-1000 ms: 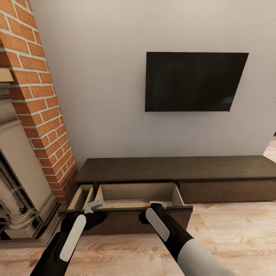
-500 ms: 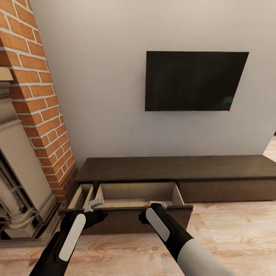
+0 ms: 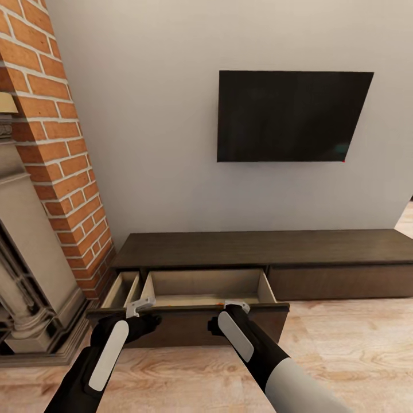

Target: Place each of the two pumpkins and all three candles from the living room inside a cabinet in the living room (use any cabinet), then make sure every cabinet is closed, and position the cauldron so it is next to a table in the living room.

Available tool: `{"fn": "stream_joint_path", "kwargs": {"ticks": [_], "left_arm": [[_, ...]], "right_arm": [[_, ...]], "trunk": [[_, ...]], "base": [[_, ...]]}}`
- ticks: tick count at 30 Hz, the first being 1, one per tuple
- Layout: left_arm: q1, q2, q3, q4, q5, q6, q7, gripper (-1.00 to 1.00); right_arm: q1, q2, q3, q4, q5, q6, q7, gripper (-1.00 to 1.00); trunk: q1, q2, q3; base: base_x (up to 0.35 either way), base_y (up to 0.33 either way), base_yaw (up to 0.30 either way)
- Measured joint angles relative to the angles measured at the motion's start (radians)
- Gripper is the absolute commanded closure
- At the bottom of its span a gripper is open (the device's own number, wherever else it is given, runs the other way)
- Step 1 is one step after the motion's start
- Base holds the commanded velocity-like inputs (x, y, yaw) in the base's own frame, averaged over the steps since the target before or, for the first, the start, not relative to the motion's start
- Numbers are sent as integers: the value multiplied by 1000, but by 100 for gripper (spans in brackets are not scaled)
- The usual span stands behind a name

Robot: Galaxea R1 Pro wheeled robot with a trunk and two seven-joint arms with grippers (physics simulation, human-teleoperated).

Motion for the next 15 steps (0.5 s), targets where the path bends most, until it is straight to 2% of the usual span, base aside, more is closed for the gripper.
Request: {"fn": "stream_joint_path", "kwargs": {"ticks": [6,15], "left_arm": [[0,0,-5,7,-6,-7,-1,-100],[0,0,-14,50,-7,-81,-1,-100]], "right_arm": [[0,0,3,3,0,0,0,-100],[7,0,0,6,1,0,0,-100]], "trunk": [[23,-42,-19],[58,-105,-47]], "base": [[0,0,0],[0,0,0]]}}
